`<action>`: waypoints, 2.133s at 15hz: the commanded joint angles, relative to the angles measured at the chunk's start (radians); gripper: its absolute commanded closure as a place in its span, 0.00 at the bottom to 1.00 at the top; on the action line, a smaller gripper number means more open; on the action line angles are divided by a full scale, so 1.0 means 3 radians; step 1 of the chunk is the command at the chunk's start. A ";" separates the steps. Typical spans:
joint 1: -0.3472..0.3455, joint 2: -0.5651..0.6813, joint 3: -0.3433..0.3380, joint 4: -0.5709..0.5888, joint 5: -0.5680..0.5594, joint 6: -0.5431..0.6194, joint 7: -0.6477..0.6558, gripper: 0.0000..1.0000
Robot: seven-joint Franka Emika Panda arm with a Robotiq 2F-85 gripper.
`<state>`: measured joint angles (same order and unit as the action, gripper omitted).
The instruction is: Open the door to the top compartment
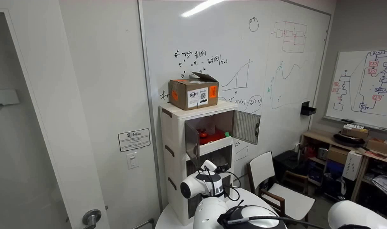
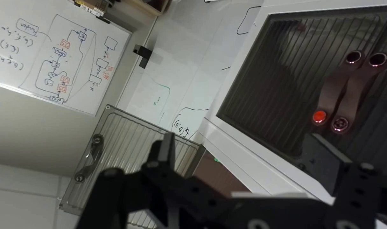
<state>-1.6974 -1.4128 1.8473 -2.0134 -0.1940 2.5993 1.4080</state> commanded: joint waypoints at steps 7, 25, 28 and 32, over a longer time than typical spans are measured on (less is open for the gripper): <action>-0.0067 -0.0411 0.0110 0.0093 0.0475 0.0077 -0.0486 0.00; -0.1296 -0.0252 0.0326 0.1322 -0.1164 0.0238 0.1141 0.00; -0.1431 -0.0252 0.0387 0.1510 -0.1179 0.0305 0.1137 0.00; -0.1533 -0.0251 0.0473 0.1637 -0.1226 0.0302 0.1131 0.00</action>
<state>-2.1110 -1.4882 1.9712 -1.5818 -0.5167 2.6717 1.7115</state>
